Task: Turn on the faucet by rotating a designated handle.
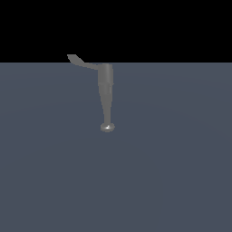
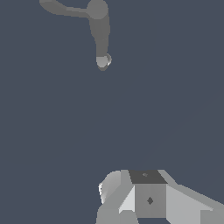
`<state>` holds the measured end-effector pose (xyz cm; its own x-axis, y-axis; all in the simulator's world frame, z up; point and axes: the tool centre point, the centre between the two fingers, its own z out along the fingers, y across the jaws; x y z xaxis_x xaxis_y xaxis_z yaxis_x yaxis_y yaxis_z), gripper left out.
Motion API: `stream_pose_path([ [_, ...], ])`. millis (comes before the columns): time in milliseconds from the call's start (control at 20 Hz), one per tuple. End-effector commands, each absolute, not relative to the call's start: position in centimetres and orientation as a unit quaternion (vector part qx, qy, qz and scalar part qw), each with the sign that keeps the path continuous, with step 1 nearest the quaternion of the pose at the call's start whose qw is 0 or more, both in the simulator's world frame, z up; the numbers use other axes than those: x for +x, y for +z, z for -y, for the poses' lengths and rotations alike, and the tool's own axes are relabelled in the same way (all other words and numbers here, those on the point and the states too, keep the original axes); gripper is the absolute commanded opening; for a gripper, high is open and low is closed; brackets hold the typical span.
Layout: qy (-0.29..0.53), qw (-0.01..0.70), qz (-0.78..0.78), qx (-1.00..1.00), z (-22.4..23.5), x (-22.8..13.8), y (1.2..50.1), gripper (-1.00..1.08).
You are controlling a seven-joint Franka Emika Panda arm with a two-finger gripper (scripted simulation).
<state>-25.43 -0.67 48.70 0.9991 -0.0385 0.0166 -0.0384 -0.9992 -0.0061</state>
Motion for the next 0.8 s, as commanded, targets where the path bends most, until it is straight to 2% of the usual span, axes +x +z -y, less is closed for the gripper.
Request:
stream_pose_path([
  [0, -0.008, 0.003, -0.019, -1.0, 0.7, -25.4, 48.7, -1.0],
  [750, -0.009, 0.001, -0.053, -0.999, 2.3, -24.7, 48.3, -1.0],
])
